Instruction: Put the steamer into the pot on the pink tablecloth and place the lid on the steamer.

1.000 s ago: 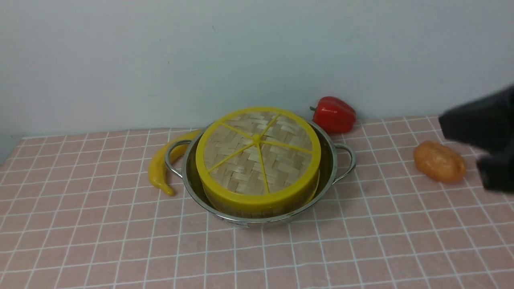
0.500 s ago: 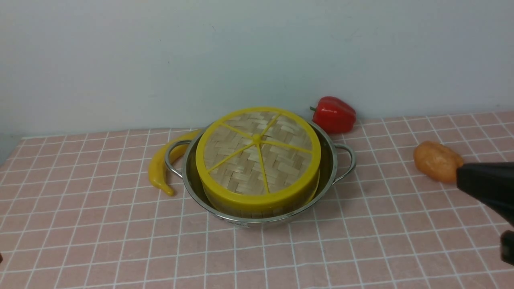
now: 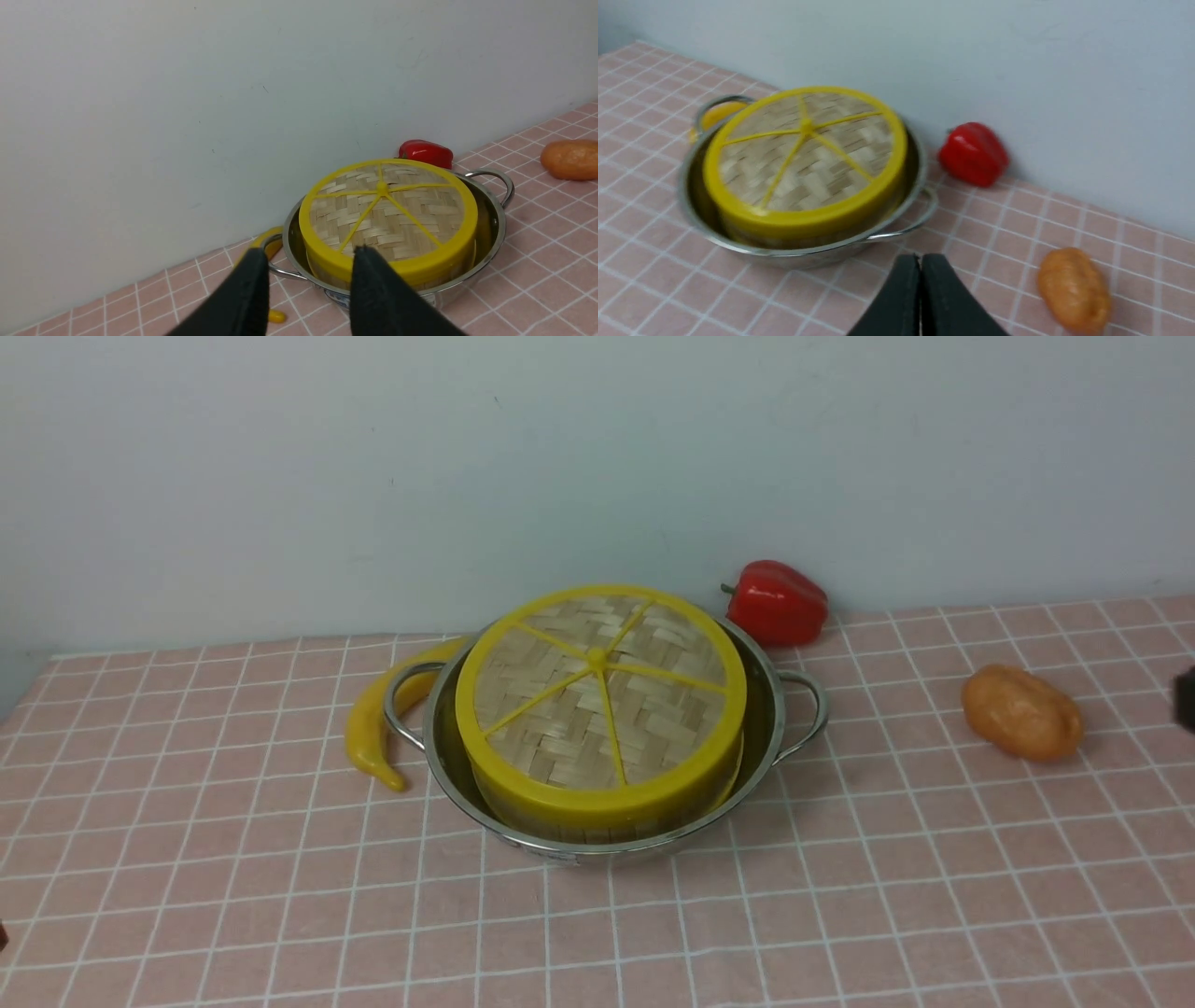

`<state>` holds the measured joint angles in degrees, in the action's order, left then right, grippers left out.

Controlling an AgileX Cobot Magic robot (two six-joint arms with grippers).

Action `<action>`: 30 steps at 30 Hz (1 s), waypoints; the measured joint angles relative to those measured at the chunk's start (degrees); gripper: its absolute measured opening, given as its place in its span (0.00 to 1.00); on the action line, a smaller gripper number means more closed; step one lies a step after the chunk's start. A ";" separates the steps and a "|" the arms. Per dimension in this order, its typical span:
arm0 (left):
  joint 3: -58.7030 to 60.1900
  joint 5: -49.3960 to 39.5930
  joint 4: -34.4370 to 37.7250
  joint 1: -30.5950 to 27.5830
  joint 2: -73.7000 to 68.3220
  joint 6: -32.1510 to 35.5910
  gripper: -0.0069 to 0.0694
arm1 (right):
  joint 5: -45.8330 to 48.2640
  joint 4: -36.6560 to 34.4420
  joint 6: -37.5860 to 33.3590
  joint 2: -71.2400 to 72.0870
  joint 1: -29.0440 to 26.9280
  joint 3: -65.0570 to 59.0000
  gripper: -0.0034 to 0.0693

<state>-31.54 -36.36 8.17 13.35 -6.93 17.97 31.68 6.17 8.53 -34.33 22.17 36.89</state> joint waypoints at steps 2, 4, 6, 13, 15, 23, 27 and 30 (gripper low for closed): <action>0.00 -0.05 0.00 0.00 0.00 0.00 0.41 | -1.41 0.57 0.00 4.06 -4.14 -3.63 0.10; 0.00 -0.05 0.00 0.00 0.00 0.00 0.41 | -3.03 1.20 0.00 7.16 -6.90 -6.10 0.11; 0.00 -0.05 0.00 0.00 0.00 0.00 0.41 | -7.33 1.77 0.00 15.06 -12.47 -14.70 0.13; 0.00 -0.05 0.00 0.00 0.00 0.00 0.41 | -13.28 1.70 2.05 30.44 -20.59 -29.64 0.16; 0.00 -0.11 0.00 0.00 0.00 0.00 0.41 | -14.21 1.70 3.02 33.57 -21.99 -34.43 0.17; 0.00 -0.17 0.05 0.00 0.00 0.00 0.41 | -18.04 1.75 3.14 34.10 -22.31 -37.33 0.20; 0.00 -0.23 0.05 0.00 0.00 0.00 0.41 | -18.11 1.75 3.14 34.10 -22.31 -37.33 0.21; 0.00 -0.27 0.05 0.00 0.00 0.00 0.41 | -18.18 1.75 3.14 34.10 -22.31 -37.39 0.22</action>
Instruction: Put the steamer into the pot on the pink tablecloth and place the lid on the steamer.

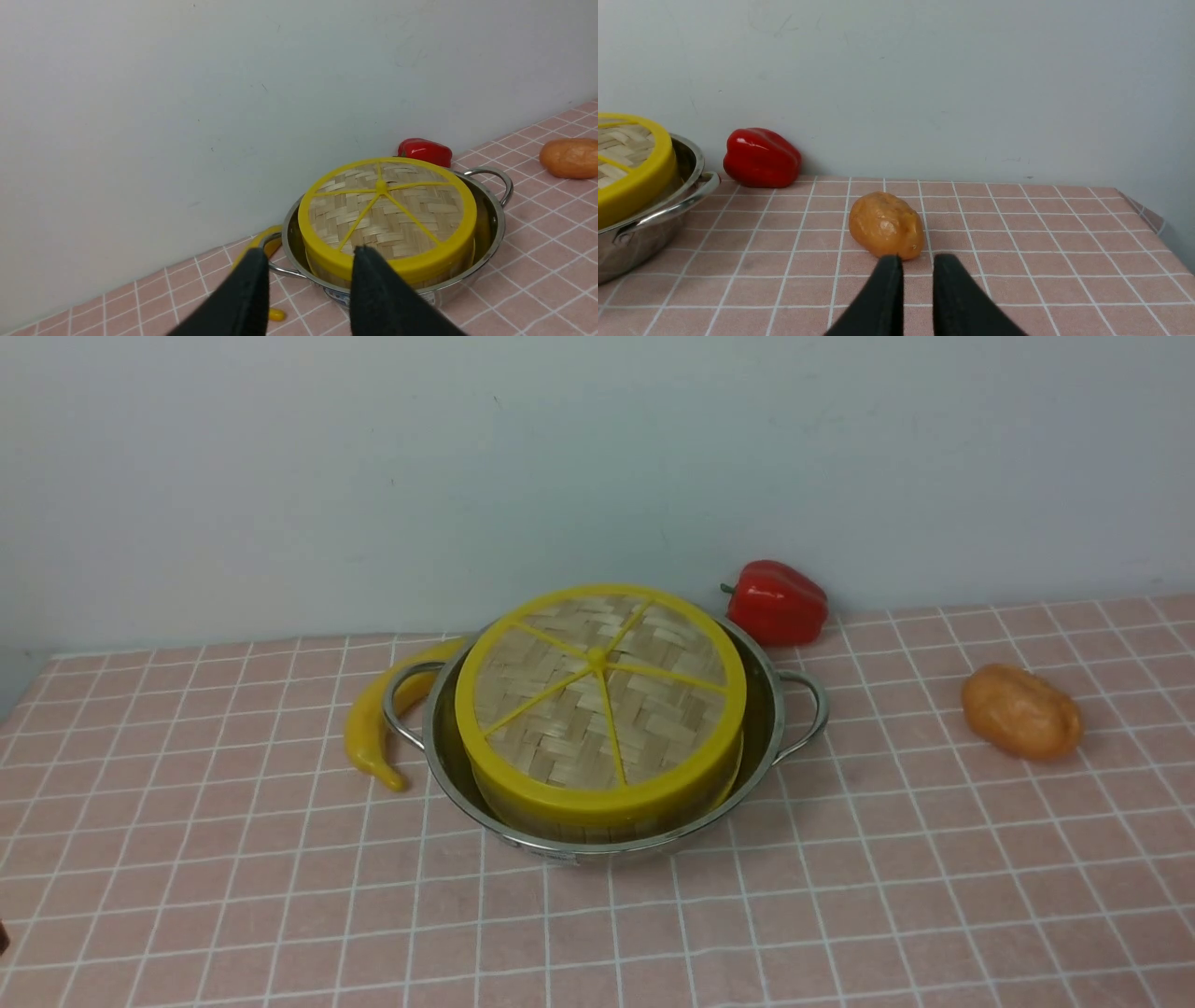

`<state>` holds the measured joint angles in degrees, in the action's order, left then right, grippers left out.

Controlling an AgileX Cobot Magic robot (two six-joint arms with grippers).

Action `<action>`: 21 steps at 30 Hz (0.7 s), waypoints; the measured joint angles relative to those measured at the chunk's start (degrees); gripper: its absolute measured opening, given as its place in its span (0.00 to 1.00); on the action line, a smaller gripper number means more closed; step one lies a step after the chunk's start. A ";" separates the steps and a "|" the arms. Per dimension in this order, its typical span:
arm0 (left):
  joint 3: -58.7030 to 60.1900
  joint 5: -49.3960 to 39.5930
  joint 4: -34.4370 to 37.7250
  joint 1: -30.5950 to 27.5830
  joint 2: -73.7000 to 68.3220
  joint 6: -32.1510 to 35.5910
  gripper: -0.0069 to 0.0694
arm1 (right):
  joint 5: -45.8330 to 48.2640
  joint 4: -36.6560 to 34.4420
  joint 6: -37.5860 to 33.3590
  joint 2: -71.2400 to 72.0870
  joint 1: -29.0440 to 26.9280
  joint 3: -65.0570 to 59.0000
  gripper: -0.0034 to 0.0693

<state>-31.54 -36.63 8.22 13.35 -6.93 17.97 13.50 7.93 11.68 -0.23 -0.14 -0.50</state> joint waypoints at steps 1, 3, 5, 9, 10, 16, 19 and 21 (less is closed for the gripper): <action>0.00 0.00 0.00 0.00 0.00 0.00 0.41 | 0.00 0.00 0.00 0.00 0.00 0.00 0.22; 0.00 0.00 -0.05 0.00 0.00 0.00 0.41 | -0.04 0.00 0.00 0.00 0.00 0.00 0.23; 0.00 0.00 -0.05 0.00 0.00 0.00 0.41 | -0.04 0.06 0.00 0.00 0.00 0.00 0.24; 0.08 0.00 -0.83 0.00 0.00 0.56 0.41 | -0.04 0.06 0.00 0.00 0.00 0.00 0.25; 0.27 0.08 -1.64 -0.16 0.06 1.04 0.41 | -0.04 0.06 0.00 0.00 0.00 0.00 0.25; 8.31 5.26 -6.37 -7.64 1.52 3.45 0.41 | -0.07 0.06 0.00 0.00 0.00 0.00 0.27; 17.50 11.72 -6.53 -12.40 2.10 2.56 0.41 | -0.13 0.06 0.00 0.00 0.00 0.00 0.29; 21.55 14.52 -6.56 -13.18 2.38 1.76 0.41 | -0.12 0.06 0.00 0.00 0.00 0.00 0.29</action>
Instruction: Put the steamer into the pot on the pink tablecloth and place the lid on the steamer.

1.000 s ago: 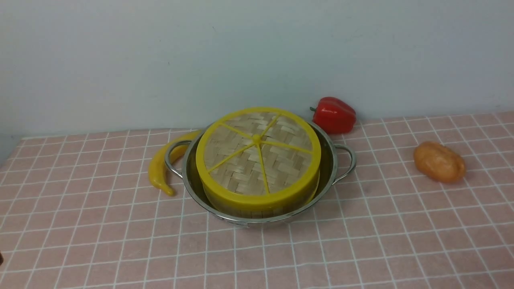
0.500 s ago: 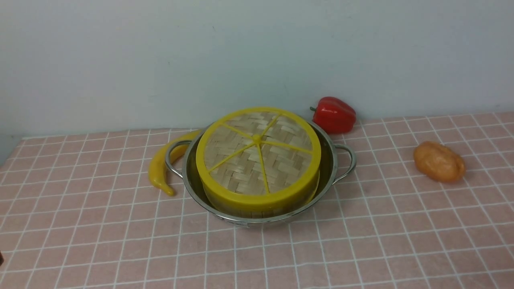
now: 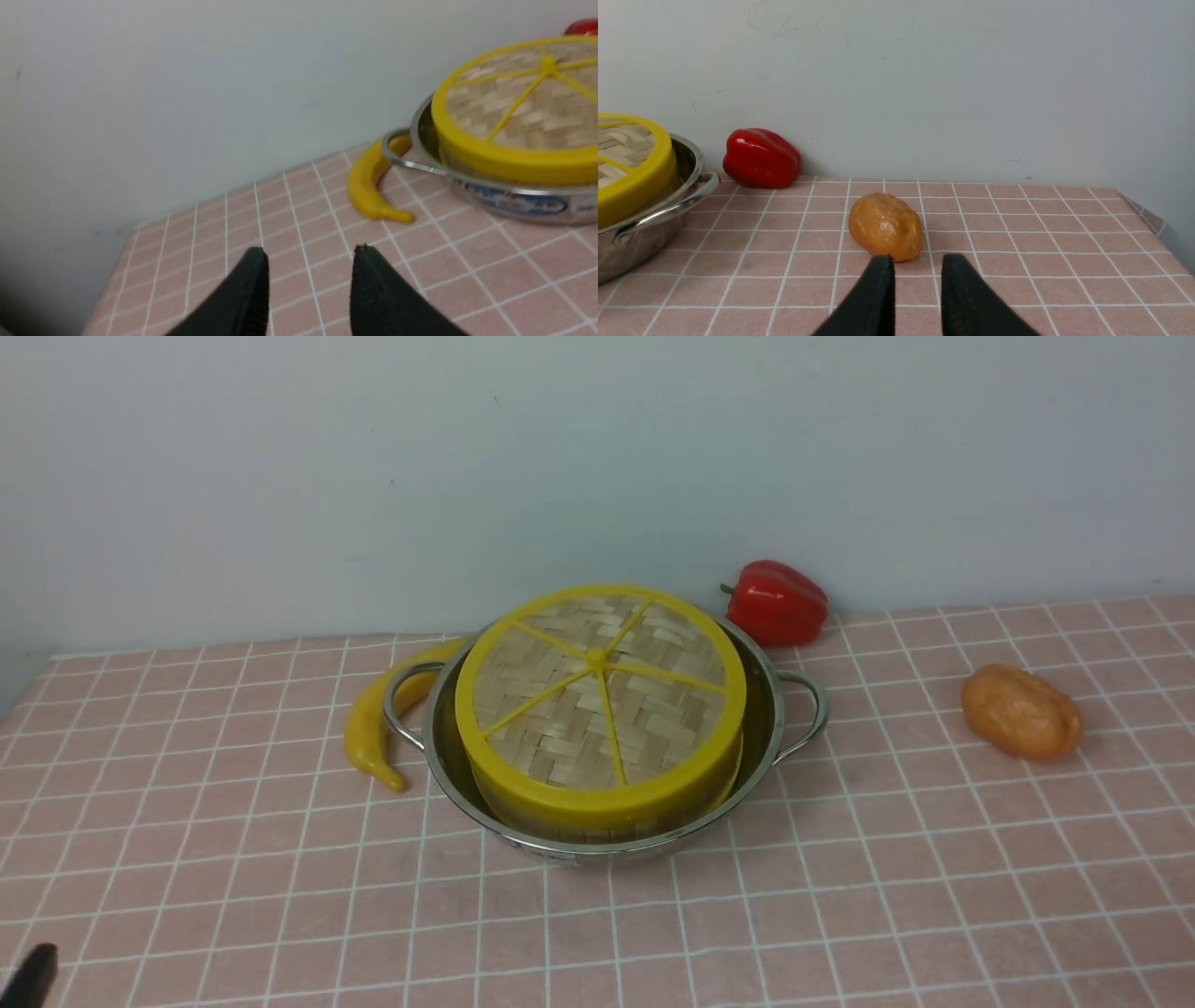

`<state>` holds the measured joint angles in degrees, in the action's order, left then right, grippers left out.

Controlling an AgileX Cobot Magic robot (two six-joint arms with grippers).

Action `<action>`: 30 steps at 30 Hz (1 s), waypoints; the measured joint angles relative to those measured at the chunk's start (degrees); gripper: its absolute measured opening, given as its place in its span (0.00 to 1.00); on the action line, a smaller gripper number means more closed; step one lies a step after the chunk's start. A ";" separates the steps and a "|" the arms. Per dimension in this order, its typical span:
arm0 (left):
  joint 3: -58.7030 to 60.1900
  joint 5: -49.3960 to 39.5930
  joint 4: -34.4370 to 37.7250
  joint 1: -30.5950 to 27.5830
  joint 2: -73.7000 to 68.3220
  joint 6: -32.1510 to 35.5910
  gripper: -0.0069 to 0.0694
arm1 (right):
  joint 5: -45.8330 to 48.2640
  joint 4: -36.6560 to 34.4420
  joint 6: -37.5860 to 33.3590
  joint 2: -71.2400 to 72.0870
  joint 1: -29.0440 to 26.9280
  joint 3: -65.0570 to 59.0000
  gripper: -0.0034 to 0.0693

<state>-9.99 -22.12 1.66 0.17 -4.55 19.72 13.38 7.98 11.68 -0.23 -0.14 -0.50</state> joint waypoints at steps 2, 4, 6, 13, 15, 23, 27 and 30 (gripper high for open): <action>6.79 5.36 -0.05 -0.48 0.29 -1.96 0.41 | 0.00 0.00 0.07 0.02 0.00 0.00 0.30; 8.55 7.32 0.01 -0.48 0.38 -2.86 0.41 | 0.00 0.00 0.07 0.02 0.00 0.00 0.30; 10.21 9.61 0.07 -0.48 0.72 -4.24 0.41 | 0.00 0.00 0.07 0.02 0.00 0.00 0.31; 10.39 9.52 0.13 -0.48 0.85 -4.74 0.41 | 0.00 0.00 0.07 0.25 0.00 0.00 0.33; 10.39 9.52 0.13 -0.48 0.85 -4.74 0.41 | 0.00 0.00 0.07 0.30 0.00 0.00 0.34; 10.39 9.52 0.13 -0.48 0.85 -4.75 0.41 | 0.00 0.00 0.07 0.30 0.00 0.00 0.37; 10.39 9.52 0.13 -0.48 0.85 -4.75 0.41 | 0.00 0.00 0.07 0.30 0.00 0.00 0.38; 10.39 9.52 0.13 -0.48 0.85 -4.75 0.41 | 0.00 0.00 0.07 0.30 0.00 0.00 0.38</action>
